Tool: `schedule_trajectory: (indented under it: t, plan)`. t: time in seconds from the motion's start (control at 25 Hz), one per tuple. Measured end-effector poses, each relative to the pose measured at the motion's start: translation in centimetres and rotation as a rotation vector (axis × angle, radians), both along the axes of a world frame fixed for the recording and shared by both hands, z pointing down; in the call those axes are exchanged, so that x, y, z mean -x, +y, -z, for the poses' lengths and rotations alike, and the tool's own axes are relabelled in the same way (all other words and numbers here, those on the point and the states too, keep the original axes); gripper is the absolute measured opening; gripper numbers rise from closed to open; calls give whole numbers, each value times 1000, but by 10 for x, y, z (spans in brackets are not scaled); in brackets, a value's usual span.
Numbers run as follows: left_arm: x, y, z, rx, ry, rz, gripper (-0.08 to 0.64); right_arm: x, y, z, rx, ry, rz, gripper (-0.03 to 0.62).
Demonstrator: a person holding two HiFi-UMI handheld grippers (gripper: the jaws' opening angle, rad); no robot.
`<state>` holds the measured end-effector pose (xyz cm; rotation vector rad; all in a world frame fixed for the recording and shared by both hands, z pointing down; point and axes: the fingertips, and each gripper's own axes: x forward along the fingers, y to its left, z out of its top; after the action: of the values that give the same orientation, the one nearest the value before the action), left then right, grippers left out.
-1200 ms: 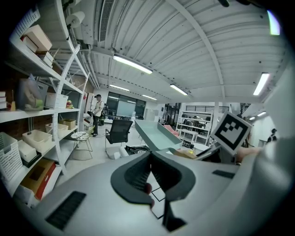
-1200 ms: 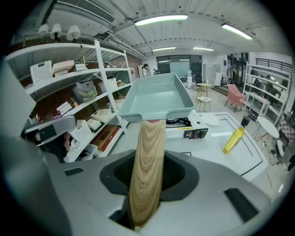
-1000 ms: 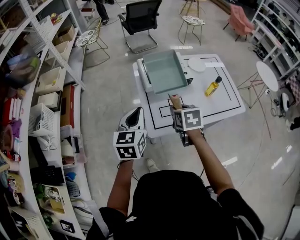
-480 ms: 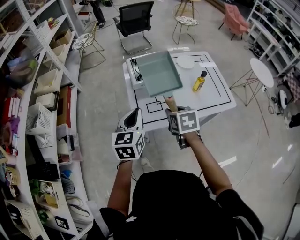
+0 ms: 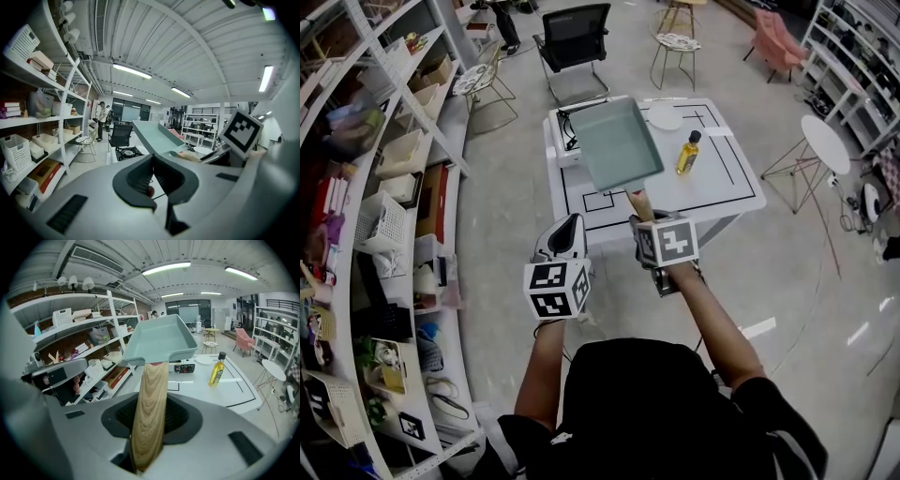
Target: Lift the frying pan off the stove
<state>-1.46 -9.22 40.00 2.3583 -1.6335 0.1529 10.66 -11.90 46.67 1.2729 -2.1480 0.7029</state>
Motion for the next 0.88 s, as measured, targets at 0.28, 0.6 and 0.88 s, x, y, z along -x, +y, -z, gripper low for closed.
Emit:
schedule_trajectory:
  t: [0.28, 0.6, 0.88]
  plan:
    - [-12, 31, 1, -4, -13, 30, 11, -13, 24, 5, -12, -15, 28, 104]
    - [-20, 61, -2, -5, -23, 47, 12, -17, 51, 4, -19, -29, 49, 104]
    - [-21, 82, -5, -4, -25, 59, 12, -18, 69, 3, -17, -39, 51, 104]
